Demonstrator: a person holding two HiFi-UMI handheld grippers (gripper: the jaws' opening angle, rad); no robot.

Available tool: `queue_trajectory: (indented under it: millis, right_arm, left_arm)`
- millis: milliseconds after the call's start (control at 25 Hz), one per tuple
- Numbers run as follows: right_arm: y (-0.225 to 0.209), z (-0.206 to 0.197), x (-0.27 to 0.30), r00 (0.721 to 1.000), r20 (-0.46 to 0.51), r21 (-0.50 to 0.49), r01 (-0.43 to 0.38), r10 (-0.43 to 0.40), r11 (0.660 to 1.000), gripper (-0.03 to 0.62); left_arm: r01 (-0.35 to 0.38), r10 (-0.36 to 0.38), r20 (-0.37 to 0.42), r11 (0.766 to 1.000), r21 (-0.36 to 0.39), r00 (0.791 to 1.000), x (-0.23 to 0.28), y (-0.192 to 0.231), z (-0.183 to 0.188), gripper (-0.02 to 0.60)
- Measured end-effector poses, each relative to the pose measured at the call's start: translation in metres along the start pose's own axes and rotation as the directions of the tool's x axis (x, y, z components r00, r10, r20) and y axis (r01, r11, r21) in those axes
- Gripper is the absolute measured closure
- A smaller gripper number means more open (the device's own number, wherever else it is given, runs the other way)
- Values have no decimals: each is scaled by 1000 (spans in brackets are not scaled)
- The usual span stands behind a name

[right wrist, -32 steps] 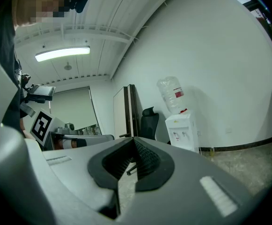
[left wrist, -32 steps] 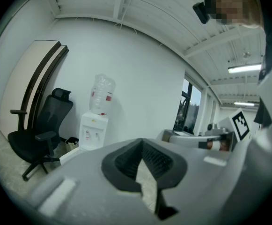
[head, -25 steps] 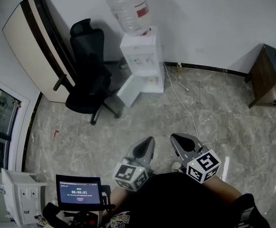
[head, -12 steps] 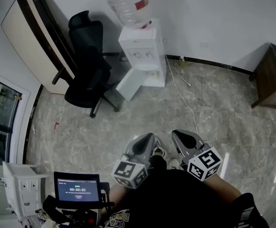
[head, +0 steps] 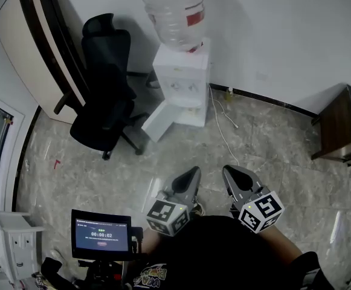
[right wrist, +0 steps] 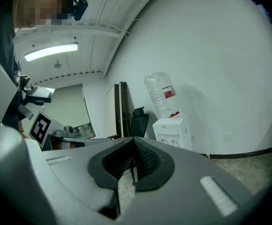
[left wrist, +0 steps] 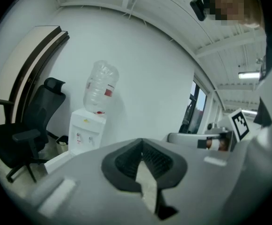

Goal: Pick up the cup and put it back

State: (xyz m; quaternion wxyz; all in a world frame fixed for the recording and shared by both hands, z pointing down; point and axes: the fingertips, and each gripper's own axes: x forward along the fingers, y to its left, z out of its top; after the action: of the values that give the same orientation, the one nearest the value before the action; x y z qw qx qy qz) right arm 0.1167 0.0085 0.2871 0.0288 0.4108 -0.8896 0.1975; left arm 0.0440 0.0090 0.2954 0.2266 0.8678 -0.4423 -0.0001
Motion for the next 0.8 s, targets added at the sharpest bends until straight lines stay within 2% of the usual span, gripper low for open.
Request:
queue_trajectory:
  millis: [240,520,800]
  right_arm:
    - [-9,18,77,999,-10,3,-33,33,999,585]
    - [-32,25,130,996,-45,22,-77,77,997,585]
    - [-103,41,183,980,-95,15,-173,174,985,585]
  left_arm:
    - [-34,33,-8,999,-41,999,27,65,19,577]
    - [-117,117,-6,990,-73,993,50,114,32,577]
    - [-240,243,26,966,-98,970,117,149,49,577]
